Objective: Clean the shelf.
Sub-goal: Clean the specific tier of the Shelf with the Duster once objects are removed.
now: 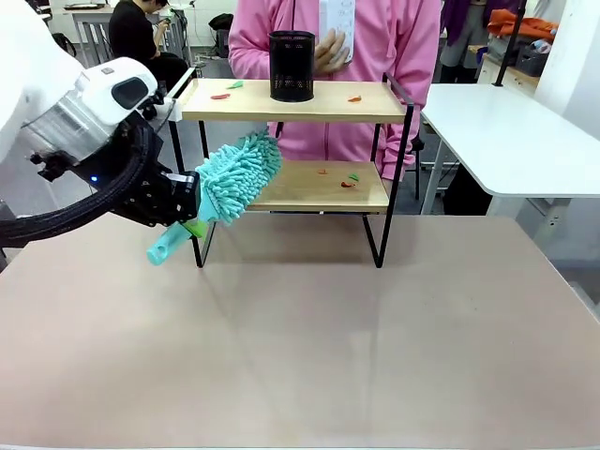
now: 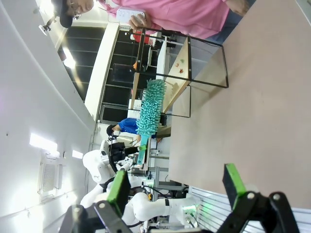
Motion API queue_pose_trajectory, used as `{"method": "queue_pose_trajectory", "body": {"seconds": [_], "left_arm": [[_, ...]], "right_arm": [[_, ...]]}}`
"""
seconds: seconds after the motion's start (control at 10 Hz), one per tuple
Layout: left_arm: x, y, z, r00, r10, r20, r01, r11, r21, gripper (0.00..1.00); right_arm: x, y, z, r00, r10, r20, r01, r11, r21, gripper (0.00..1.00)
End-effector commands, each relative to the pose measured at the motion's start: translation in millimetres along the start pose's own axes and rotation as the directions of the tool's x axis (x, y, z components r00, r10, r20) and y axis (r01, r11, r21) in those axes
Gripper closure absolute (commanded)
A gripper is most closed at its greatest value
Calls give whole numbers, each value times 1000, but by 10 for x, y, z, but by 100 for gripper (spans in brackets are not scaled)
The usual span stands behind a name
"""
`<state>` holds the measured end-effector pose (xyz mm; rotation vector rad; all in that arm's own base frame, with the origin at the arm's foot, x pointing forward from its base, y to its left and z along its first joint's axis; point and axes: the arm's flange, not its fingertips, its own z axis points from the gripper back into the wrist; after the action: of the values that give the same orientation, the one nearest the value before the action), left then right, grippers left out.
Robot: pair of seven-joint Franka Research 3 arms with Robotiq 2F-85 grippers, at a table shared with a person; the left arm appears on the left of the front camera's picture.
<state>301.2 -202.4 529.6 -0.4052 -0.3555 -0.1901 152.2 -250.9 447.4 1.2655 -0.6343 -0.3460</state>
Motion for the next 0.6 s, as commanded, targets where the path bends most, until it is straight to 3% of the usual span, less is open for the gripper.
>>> {"method": "queue_pose_trajectory", "body": {"seconds": [0.0,0.1,0.3,0.5], "left_arm": [[93,-83,-206,1000,18,11,-19,998,54,88],[232,-182,-341,999,23,35,-26,994,102,88],[469,-364,-504,998,21,56,-26,995,92,88],[636,-445,-718,990,80,118,-97,985,143,88]], "right_arm": [[26,11,-9,1000,28,14,-28,999,19,0],[26,11,-9,1000,28,14,-28,999,19,0],[26,11,-9,1000,28,14,-28,999,19,0],[26,11,-9,1000,28,14,-28,999,19,0]]}}
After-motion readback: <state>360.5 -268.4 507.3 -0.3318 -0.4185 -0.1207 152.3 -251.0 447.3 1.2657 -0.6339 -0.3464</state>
